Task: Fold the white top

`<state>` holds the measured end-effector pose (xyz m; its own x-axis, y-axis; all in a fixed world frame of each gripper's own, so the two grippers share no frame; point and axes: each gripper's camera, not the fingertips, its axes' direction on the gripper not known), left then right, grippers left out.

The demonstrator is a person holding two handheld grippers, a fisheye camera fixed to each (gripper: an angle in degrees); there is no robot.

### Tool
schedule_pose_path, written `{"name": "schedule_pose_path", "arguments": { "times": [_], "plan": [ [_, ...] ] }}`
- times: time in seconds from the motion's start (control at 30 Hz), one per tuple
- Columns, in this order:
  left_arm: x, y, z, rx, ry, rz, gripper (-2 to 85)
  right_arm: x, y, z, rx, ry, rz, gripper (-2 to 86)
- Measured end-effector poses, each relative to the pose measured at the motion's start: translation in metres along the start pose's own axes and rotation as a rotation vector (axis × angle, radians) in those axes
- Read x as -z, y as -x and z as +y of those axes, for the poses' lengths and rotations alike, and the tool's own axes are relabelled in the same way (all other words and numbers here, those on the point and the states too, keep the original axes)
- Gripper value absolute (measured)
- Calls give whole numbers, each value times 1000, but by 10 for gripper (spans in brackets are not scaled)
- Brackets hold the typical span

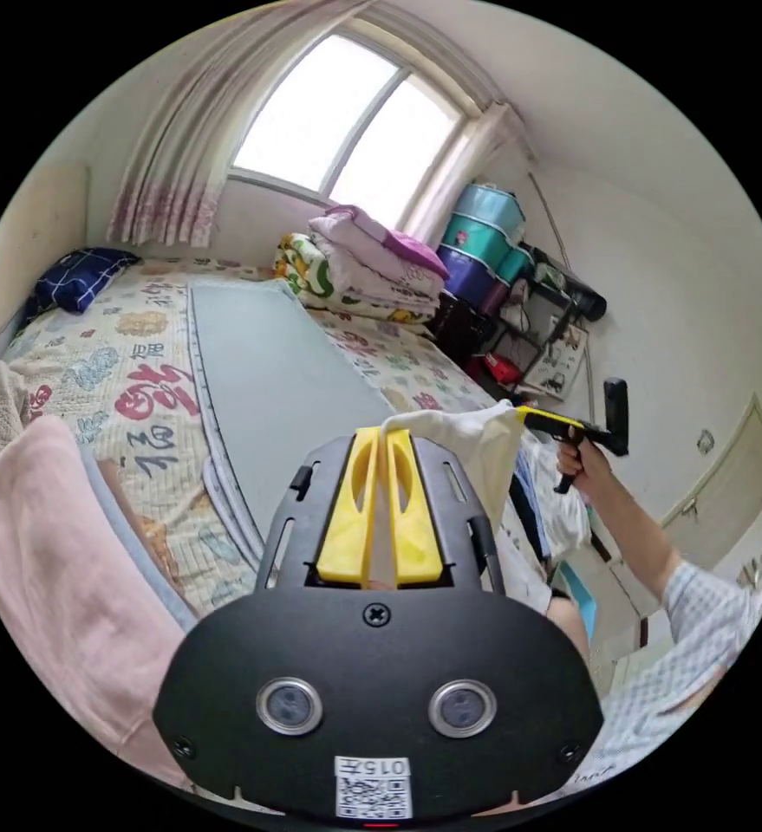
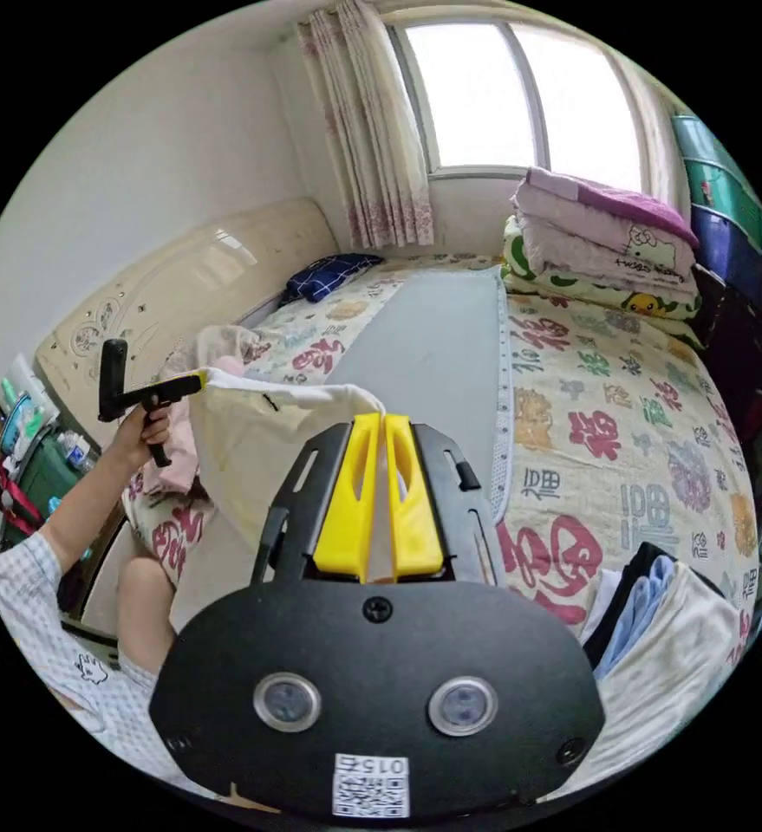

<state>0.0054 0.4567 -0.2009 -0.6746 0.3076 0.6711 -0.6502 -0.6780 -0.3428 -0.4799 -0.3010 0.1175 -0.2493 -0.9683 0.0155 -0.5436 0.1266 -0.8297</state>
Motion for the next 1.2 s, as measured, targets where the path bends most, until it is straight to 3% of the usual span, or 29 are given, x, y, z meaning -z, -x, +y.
{"name": "schedule_pose_path", "arguments": {
  "times": [0.1,0.17,0.27,0.33,0.47,0.57,0.8,0.93,1.03,1.2],
  "plan": [
    [-6,24,-36,229,-131,-154,45,1,-1,-38,-130,-269,150,19],
    [0,15,-15,234,-212,-67,79,-3,3,-28,-141,-332,36,49],
    [1,-12,50,47,-122,-6,86,-24,18,20,25,-118,-134,85],
    [0,-20,107,-2,-60,7,85,-31,22,70,58,-1,-132,90],
    [-3,-30,218,1,26,121,79,-24,14,188,-77,134,-28,99],
    [-9,-54,234,-11,70,253,79,-16,1,236,-230,200,-13,105],
    [-32,-136,286,-178,144,376,80,-13,-25,259,-397,225,94,114],
    [-54,-143,314,-121,146,487,83,-39,-35,261,-390,358,70,107],
    [-71,-152,310,-165,179,472,84,-35,-29,258,-359,350,131,69],
    [-103,-158,311,-147,234,503,89,-36,-28,260,-375,335,55,79]
  ]
}}
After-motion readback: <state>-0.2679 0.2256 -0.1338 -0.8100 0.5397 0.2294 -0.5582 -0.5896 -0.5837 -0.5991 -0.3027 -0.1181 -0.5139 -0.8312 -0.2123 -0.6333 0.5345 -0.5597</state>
